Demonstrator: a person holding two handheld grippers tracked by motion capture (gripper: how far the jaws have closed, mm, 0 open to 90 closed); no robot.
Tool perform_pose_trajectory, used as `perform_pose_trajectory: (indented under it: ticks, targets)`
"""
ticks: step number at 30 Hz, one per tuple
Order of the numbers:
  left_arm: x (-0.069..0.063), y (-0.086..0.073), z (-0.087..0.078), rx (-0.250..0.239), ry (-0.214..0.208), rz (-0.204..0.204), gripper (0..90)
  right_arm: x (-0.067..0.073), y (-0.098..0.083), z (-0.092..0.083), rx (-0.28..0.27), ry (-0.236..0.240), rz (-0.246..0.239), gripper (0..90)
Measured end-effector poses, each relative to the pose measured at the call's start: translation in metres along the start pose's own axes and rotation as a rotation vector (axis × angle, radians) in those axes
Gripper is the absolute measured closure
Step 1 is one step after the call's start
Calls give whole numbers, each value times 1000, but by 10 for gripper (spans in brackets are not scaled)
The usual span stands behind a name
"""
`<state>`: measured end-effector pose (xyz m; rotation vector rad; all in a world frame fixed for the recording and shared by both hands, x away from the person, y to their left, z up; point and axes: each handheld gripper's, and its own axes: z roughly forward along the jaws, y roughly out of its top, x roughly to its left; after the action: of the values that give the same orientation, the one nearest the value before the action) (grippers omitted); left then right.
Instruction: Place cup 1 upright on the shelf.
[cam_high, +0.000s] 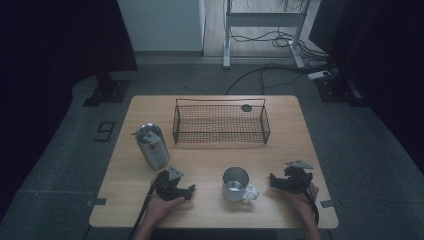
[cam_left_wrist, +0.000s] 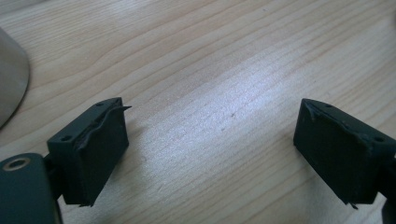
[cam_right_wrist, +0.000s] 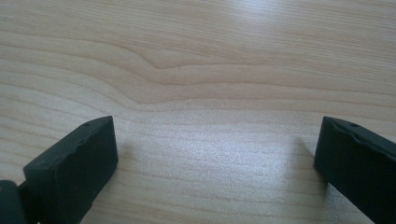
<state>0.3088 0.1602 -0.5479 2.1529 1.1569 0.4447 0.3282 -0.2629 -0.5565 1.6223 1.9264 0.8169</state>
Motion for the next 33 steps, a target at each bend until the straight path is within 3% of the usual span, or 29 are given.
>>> perform_pose_trajectory:
  ticks: [5, 9, 15, 28, 33]
  targets:
    - [-1, 3, 1, 4, 10, -14, 131, 0, 0, 0, 1, -4, 7, 0]
    - [1, 9, -7, -41, 5, -25, 143, -1, 0, 0, 0, -21, 23, 0]
    - [1, 13, -13, -57, -10, -9, 144, -1, 0, 1, -1, -31, 32, 0]
    - [13, 22, -39, -121, -8, -49, 147, -3, 0, 0, -2, -27, 30, 0]
    - [15, 25, -46, -138, -10, -46, 147, -3, 1, 0, -1, -28, 31, 0]
